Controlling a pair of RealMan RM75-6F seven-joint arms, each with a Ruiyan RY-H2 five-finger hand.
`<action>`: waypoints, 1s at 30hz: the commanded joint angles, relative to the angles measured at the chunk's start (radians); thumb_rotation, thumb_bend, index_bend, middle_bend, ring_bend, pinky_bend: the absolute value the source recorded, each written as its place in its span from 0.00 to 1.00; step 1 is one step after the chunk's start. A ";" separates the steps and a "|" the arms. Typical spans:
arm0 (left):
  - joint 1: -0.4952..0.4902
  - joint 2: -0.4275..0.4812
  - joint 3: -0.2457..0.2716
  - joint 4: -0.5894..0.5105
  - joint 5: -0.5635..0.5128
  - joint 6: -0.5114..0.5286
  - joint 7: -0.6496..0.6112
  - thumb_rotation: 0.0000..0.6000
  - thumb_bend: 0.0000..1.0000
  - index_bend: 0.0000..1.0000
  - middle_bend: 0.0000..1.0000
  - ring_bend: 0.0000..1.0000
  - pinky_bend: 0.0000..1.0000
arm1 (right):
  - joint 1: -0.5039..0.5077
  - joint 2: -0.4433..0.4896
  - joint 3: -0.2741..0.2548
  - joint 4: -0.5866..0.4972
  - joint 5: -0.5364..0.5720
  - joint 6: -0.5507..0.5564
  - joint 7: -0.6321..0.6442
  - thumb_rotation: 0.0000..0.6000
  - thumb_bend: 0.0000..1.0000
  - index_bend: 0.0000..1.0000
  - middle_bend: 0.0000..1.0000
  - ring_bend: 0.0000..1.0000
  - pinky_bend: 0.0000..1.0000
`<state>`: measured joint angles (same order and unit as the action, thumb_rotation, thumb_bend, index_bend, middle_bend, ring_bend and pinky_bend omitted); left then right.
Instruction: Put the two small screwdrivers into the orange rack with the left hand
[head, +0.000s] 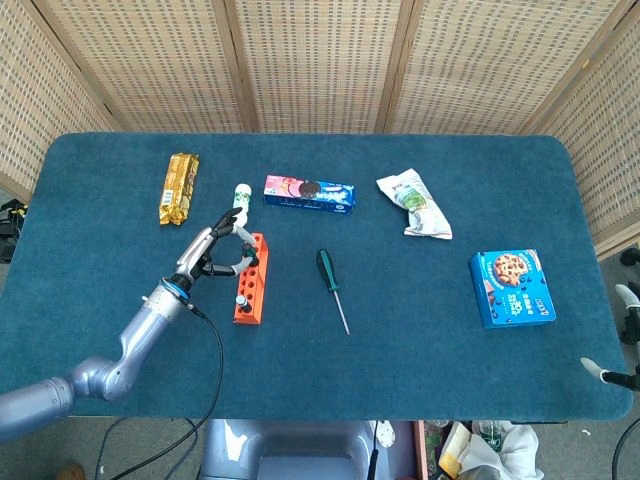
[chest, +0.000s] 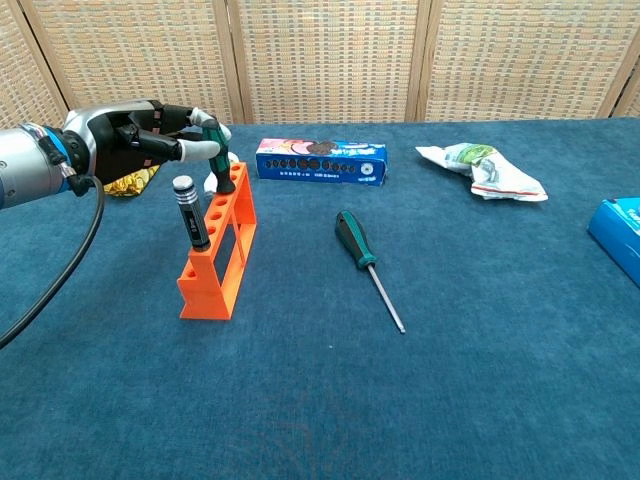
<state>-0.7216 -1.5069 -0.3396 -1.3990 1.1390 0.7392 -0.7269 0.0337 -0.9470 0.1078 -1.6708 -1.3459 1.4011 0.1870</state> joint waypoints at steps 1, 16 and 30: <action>0.001 0.001 -0.001 -0.002 0.000 0.000 0.000 1.00 0.43 0.43 0.00 0.00 0.00 | 0.000 0.000 0.000 0.000 -0.001 0.000 0.001 1.00 0.00 0.00 0.00 0.00 0.00; 0.014 0.019 -0.007 -0.022 0.011 0.008 -0.007 1.00 0.36 0.36 0.00 0.00 0.00 | -0.001 0.002 0.000 -0.001 -0.002 0.002 0.004 1.00 0.00 0.00 0.00 0.00 0.00; 0.062 0.119 -0.025 -0.110 0.066 0.070 -0.040 1.00 0.14 0.06 0.00 0.00 0.00 | -0.006 0.006 -0.003 -0.006 -0.016 0.014 0.009 1.00 0.00 0.00 0.00 0.00 0.00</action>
<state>-0.6704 -1.4056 -0.3614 -1.4941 1.1936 0.7945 -0.7651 0.0282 -0.9416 0.1045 -1.6770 -1.3621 1.4146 0.1955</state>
